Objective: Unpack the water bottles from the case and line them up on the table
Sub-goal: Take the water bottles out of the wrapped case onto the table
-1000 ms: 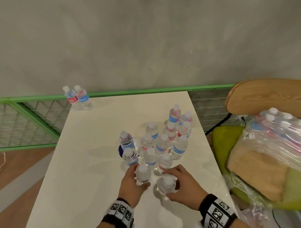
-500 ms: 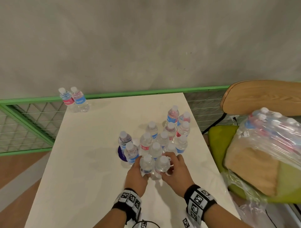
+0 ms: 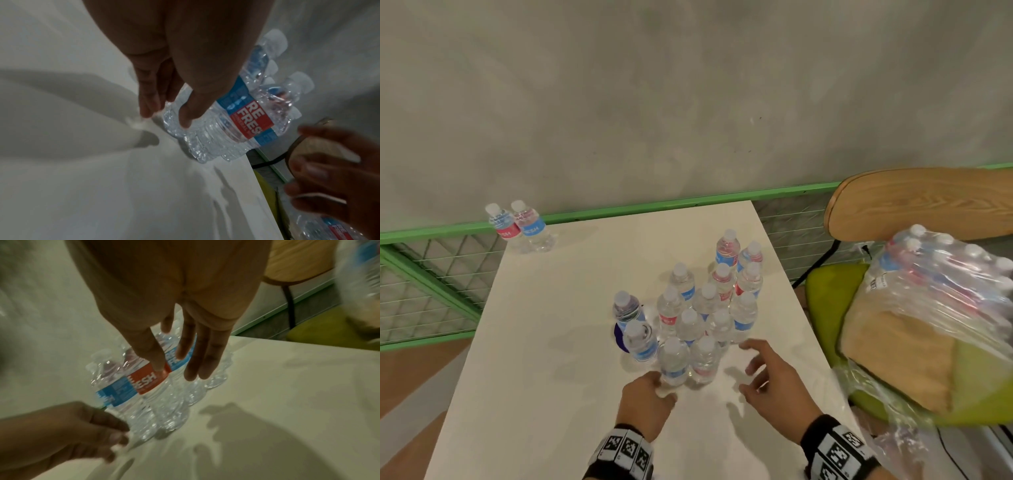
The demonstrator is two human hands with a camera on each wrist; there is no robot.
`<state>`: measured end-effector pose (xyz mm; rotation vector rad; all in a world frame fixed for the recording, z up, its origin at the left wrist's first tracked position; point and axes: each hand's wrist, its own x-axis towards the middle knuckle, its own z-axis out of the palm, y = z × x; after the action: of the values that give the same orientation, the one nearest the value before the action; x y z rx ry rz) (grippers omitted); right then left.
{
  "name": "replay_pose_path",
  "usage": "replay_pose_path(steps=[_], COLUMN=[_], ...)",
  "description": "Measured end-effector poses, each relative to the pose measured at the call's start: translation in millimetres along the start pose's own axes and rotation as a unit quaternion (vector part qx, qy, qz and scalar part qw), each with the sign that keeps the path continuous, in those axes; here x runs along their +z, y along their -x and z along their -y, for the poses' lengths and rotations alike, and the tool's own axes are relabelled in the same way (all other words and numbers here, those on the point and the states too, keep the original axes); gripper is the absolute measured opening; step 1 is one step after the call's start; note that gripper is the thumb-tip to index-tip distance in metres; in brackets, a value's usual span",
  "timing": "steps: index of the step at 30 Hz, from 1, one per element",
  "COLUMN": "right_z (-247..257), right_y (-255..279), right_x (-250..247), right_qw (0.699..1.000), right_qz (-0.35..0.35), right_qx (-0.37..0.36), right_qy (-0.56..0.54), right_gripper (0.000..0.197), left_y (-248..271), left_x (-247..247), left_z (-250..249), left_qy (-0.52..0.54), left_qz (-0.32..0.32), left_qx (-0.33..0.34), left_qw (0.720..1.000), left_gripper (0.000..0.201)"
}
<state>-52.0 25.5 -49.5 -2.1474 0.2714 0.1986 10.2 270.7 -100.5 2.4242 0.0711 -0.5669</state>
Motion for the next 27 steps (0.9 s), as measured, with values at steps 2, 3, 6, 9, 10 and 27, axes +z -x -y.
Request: replay_pose_path(steps=[2,3,6,9,10,27], right_z=[-18.8,-28.3,-52.6,-72.4,-80.4,-187.1], right_y=[9.7,14.8,29.2,36.0,36.2,-29.7], right_x=[-19.3,-30.5,-66.8,-109.6,-125.0,-298.6], right_qw=[1.000,0.999,0.995,0.987,0.984,0.934], right_qz=[-0.006,-0.013,-0.031,-0.079,-0.094,-0.057], right_qx=[0.022,0.037,0.092,0.140,0.153,0.346], right_qy=[0.015,0.022,0.022,0.019,0.017,0.073], right_gripper=[0.038,0.030,0.022,0.017,0.017,0.035], left_y=[2.6,3.8,6.7,5.2,3.1,-29.9], left_x=[2.9,5.8,21.8,44.6,53.4,240.8], left_z=[0.3,-3.8,-37.9,-96.1,-117.3,-428.6], left_qy=[-0.066,-0.094,-0.114,-0.100,-0.091,-0.199], left_qz=[0.053,0.092,0.218,0.274,0.280,0.289], left_qx=[0.001,0.012,0.060,0.145,0.171,0.339], left_qw=[0.996,0.991,0.967,0.946,0.940,0.873], left_gripper=[0.020,0.020,0.023,0.023,0.022,0.023])
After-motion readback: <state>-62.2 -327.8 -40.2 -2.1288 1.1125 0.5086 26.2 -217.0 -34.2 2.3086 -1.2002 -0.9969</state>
